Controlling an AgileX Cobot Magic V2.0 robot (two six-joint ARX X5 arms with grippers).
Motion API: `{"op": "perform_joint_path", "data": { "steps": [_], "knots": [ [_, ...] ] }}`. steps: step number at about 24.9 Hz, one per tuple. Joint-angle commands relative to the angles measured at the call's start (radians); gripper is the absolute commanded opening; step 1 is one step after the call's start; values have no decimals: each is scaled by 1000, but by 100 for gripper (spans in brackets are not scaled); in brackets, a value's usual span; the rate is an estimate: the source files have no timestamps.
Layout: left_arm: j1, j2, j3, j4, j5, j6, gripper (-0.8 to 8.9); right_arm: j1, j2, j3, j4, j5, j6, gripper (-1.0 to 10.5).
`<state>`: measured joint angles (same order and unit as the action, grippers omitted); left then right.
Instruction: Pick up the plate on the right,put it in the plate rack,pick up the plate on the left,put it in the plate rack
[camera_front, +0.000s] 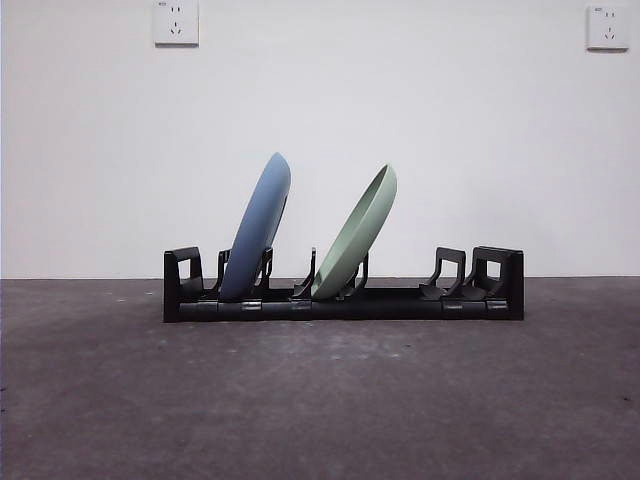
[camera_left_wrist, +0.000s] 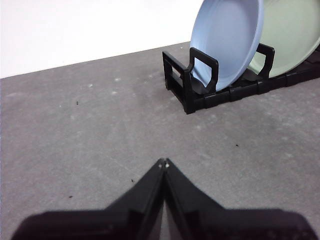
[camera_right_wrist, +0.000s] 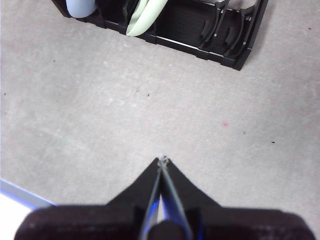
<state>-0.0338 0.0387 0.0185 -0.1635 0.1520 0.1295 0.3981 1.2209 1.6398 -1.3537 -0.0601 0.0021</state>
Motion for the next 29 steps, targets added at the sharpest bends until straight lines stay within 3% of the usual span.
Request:
{"op": "perform_joint_path", "data": {
  "steps": [1,3,4,7,8,13,21,29],
  "knots": [
    [3,8,-11,6,5,-6,-3,-11,-18,-6,7,61,-58,2],
    [3,16,-11,6,5,-6,-3,-59,-86,-7,76,113,-122,2],
    [3,23,-11,6,5,-6,-4,-90,-134,-13,146,92,-126,2],
    [3,29,-11,6,5,-6,-3,-210,-330,-125,422,-105,-108,2],
    [3,30,-11,6,5,-6,-4,-255,-397,-191,492,-112,-108,2],
    [3,34,-11,6,5,-6,-4,-416,-776,-691,789,21,-137,2],
    [3,34,-11,6,5,-6,-3,-428,-1059,-1238,1064,25,-60,2],
    [3,34,-11,6,5,-6,-3,-428,-1214,-1569,1149,27,56,2]
  ]
}}
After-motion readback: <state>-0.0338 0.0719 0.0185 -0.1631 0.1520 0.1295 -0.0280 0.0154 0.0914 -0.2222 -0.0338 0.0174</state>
